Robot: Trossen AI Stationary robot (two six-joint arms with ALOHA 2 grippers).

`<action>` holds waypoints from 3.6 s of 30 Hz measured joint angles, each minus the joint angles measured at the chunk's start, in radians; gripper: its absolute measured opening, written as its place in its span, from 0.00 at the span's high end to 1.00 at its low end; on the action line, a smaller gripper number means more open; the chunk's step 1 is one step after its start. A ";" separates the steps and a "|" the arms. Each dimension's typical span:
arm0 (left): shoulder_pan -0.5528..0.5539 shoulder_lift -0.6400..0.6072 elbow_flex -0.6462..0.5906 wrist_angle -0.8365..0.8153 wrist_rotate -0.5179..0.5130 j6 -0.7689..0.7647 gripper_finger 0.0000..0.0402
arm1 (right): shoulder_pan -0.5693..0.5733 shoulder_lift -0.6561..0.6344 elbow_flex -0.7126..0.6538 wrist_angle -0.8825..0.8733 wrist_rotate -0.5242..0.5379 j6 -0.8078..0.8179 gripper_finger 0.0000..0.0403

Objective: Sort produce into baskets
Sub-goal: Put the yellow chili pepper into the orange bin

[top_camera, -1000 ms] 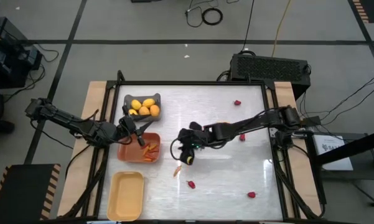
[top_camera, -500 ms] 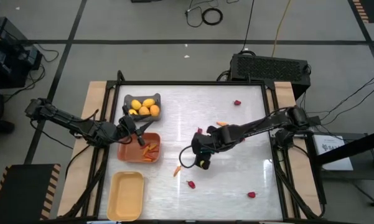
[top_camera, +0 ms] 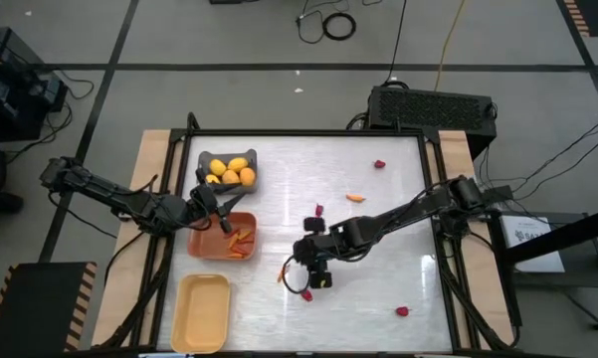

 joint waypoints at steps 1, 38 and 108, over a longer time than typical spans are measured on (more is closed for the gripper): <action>0.000 0.000 0.000 0.000 0.000 0.000 0.67 | 0.000 0.010 0.001 0.023 0.000 -0.054 0.66; 0.000 0.000 0.000 -0.003 0.000 0.009 0.67 | -0.003 0.295 0.001 0.455 -0.130 -0.298 0.67; 0.021 0.000 0.000 -0.006 0.000 0.006 0.67 | -0.141 0.444 0.160 1.220 -0.117 -0.169 0.98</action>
